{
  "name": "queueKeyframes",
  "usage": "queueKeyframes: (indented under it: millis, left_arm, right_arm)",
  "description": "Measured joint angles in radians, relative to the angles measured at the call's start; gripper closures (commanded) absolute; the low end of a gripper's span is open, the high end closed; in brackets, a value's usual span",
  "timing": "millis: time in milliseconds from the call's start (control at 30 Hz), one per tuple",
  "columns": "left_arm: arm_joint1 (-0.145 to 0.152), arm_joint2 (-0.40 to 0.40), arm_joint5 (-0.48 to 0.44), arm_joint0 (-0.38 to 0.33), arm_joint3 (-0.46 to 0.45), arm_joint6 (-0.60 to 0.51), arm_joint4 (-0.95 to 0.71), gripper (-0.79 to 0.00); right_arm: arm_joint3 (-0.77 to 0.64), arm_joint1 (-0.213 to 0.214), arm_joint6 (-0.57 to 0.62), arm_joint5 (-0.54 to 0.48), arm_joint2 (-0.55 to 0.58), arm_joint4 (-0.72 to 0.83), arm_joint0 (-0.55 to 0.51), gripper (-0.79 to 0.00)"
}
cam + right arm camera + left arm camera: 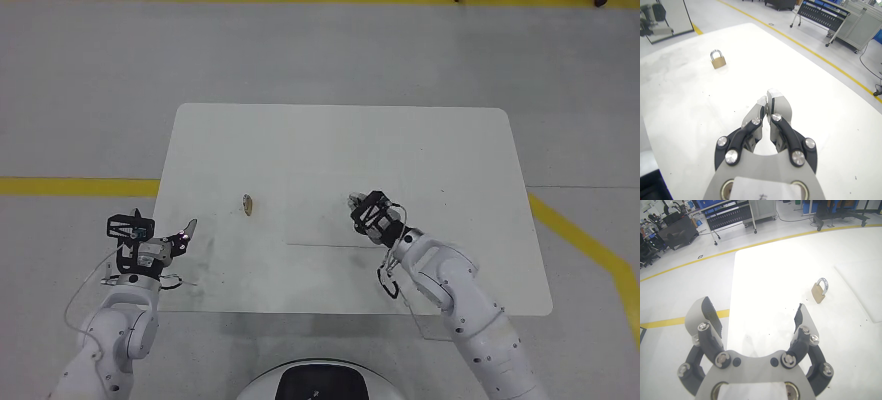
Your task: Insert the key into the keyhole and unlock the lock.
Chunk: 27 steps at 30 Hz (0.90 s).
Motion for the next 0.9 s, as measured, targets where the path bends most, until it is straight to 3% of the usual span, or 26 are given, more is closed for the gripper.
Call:
queueKeyframes:
  millis: [267,900]
  left_arm:
    - [0.0,0.0,0.0,0.0,0.0,0.0,0.0,-0.785]
    - [0.0,0.0,0.0,0.0,0.0,0.0,0.0,-0.785]
  right_arm:
    - [0.056,0.01,-0.26,-0.145,0.108,0.265,-0.105,0.0]
    - [0.062,0.008,-0.267,-0.154,0.107,0.293,-0.085,0.0]
